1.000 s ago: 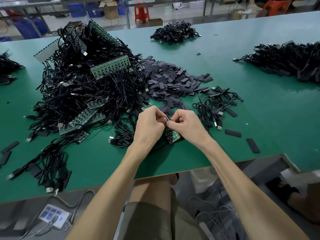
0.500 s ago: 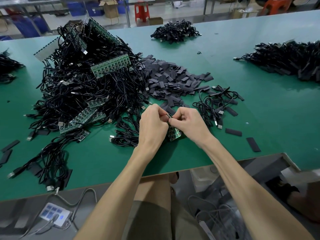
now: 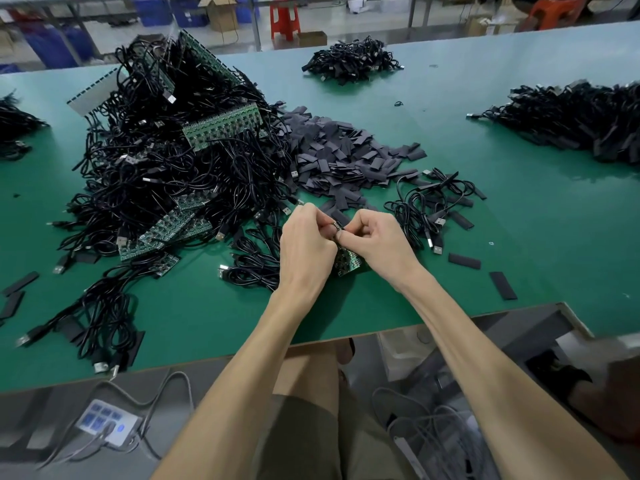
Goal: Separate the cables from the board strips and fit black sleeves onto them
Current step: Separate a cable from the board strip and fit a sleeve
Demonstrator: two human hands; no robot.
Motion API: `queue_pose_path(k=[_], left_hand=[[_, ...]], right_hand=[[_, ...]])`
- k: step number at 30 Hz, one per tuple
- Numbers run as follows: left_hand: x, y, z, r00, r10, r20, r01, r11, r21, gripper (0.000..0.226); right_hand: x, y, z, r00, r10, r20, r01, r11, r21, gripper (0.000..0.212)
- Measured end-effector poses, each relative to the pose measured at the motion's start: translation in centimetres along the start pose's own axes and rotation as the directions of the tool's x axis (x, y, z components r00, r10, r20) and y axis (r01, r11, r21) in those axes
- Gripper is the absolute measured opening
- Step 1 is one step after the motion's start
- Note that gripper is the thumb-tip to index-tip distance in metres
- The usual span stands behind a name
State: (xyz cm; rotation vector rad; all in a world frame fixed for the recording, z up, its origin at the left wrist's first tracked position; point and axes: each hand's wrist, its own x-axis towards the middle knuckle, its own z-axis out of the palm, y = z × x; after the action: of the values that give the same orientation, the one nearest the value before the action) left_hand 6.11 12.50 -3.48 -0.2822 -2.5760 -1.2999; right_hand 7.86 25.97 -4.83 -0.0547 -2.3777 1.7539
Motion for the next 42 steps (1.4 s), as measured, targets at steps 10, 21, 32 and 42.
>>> queue_pose_path(k=[10, 21, 32, 42], left_hand=[[2.8, -0.5, -3.1, 0.964, 0.017, 0.266, -0.016, 1.000, -0.009, 0.036], [4.4, 0.0, -4.1, 0.907, -0.054, 0.418, 0.049, 0.999, 0.025, 0.019], [3.2, 0.4, -4.0, 0.958, 0.006, 0.288, 0.025, 0.994, -0.106, 0.006], [3.1, -0.6, -4.5, 0.941, -0.055, 0.334, 0.174, 0.924, -0.339, 0.005]], right_hand=[[-0.1, -0.3, -0.1, 0.996, -0.049, 0.074, 0.040, 0.991, 0.127, 0.022], [0.1, 0.2, -0.1, 0.994, -0.049, 0.097, 0.037, 0.992, 0.118, 0.021], [-0.1, -0.4, 0.4, 1.000, 0.017, 0.015, -0.018, 0.996, 0.088, 0.009], [-0.3, -0.5, 0.2, 0.996, -0.076, 0.035, 0.073, 0.993, 0.088, 0.011]])
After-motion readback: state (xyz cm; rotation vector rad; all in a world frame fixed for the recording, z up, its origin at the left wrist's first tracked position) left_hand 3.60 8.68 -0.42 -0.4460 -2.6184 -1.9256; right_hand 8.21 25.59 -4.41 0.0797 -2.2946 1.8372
